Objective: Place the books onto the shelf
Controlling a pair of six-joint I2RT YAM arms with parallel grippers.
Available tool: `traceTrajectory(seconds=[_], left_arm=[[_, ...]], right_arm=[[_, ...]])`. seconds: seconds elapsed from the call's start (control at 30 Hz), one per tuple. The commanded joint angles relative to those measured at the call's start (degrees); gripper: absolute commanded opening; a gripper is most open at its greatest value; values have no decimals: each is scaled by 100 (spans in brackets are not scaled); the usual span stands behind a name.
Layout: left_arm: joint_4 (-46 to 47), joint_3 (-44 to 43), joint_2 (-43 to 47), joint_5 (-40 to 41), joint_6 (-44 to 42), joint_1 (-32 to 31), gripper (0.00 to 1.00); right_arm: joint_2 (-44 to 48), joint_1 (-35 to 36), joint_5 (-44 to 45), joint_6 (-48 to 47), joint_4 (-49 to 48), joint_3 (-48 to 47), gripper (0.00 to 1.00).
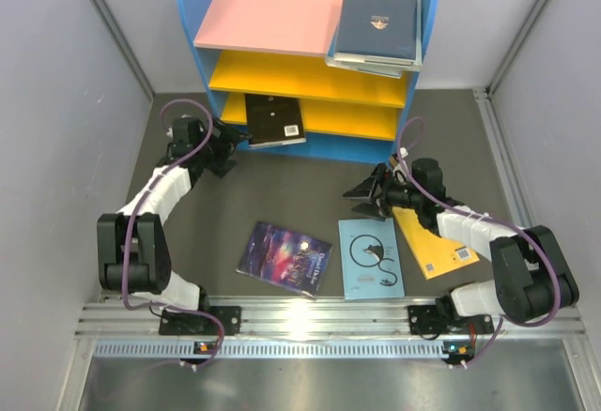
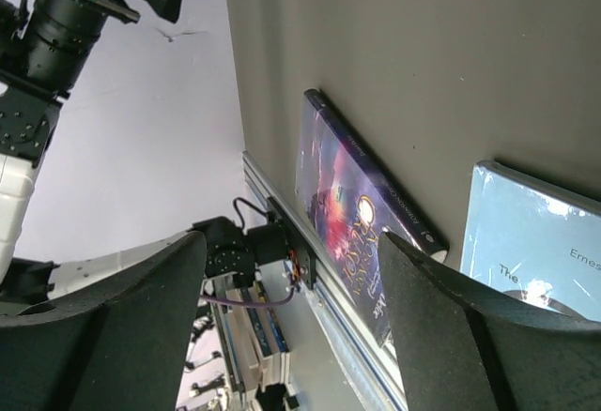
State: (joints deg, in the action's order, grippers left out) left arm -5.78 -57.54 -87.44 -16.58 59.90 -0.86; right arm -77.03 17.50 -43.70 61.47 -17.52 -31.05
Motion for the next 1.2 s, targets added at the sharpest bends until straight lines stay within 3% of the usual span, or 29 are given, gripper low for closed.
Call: traceTrajectory(seconds=[0.0, 0.13, 0.2, 0.3, 0.33, 0.4, 0.47, 0.63, 0.87, 1.17], left_arm=[[-151, -204, 368, 41, -312, 42, 99], [-318, -740, 499, -108, -426, 42, 98], [-327, -820, 578, -222, -470, 42, 92], [-336, -899, 684, -556, -637, -62, 60], [-553, -1004, 649, -644, -803, -220, 39], [-801, -1101, 579, -715, -962, -414, 23], [-863, -1023, 579, -619, -1068, -730, 13], [-881, -925, 220, -426, -1260, -1240, 9], [-1004, -1303, -510, -276, -1560, -1381, 1], [-1004, -1813, -1056, 242, -1639, -1478, 0]], right_arm=[[145, 35, -33, -171, -199, 20, 74], [119, 35, -77, -215, -199, 2, 73], [118, 35, -77, -223, -199, 11, 73], [119, 35, -59, -241, -217, 55, 73], [110, 35, -59, -241, -234, 72, 73], [40, 35, -68, -232, -287, 107, 73], [-22, 35, -86, -224, -340, 125, 73], [-127, 35, -121, -206, -419, 99, 73], [30, 17, -86, -390, -85, 125, 73], [-13, -53, -103, -522, 91, 117, 73]])
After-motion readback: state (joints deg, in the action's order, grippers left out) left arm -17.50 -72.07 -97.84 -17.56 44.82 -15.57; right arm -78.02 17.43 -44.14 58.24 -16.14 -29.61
